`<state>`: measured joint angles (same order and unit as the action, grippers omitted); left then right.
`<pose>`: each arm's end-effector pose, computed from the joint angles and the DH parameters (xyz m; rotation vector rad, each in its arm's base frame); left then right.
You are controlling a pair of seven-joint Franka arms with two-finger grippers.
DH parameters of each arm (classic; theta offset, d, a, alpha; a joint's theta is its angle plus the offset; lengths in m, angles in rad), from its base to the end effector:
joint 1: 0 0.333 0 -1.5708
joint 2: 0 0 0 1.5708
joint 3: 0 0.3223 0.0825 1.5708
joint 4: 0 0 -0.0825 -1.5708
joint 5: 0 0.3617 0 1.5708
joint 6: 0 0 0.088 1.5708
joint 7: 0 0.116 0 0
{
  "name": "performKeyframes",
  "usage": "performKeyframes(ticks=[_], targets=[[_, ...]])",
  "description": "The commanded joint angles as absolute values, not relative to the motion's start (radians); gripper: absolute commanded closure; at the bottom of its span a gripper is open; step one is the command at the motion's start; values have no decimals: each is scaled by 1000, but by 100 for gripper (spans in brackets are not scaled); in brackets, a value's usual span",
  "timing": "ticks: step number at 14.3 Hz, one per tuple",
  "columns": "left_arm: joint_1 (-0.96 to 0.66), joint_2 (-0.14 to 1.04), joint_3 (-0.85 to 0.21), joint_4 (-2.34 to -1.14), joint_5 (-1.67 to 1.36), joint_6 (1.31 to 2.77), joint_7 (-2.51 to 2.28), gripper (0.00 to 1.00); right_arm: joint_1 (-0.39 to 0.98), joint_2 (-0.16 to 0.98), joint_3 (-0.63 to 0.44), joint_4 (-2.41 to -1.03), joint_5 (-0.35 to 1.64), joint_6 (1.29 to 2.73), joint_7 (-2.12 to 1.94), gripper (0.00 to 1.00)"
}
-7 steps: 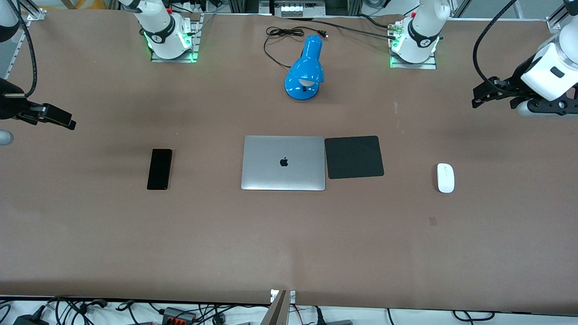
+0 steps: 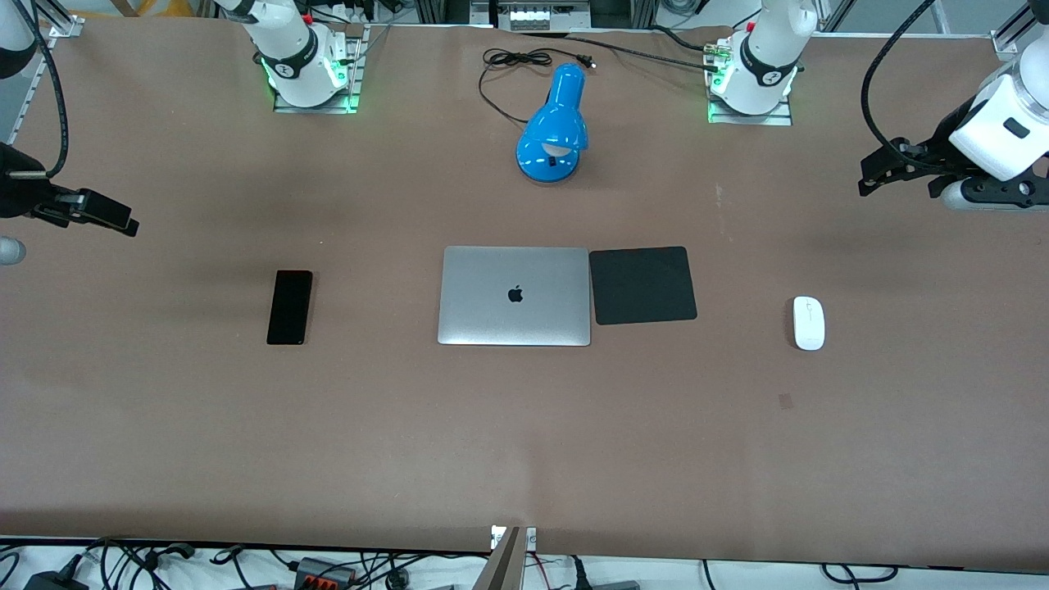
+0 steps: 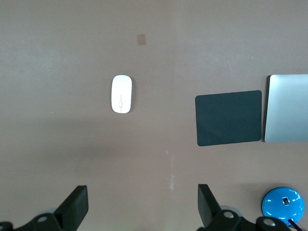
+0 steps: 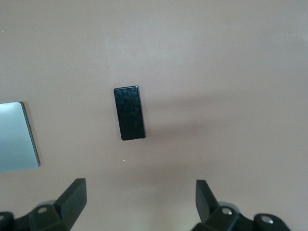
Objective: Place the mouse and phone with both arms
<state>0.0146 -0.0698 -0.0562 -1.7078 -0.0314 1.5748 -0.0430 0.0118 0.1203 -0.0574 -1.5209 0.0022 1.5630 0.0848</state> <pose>0.5061 -0.0257 0.5970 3.1152 0.0043 -0.1004 0.5653 -0.0236 0.5775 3.1263 -0.2040 -0.1221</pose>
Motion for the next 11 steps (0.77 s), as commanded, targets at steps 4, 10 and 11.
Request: performKeyframes(ticks=[4,10,11], targets=[[15,-54,-57,-1675,-32,1552,-18,0,8,266,-63,-1512,-12,1565,81,0],[20,-49,-55,-1674,-32,1552,-14,0,66,450,-57,-1751,23,1964,216,0],[20,-49,-57,-1674,-32,1551,-14,0,78,448,-57,-1820,23,2042,233,0]])
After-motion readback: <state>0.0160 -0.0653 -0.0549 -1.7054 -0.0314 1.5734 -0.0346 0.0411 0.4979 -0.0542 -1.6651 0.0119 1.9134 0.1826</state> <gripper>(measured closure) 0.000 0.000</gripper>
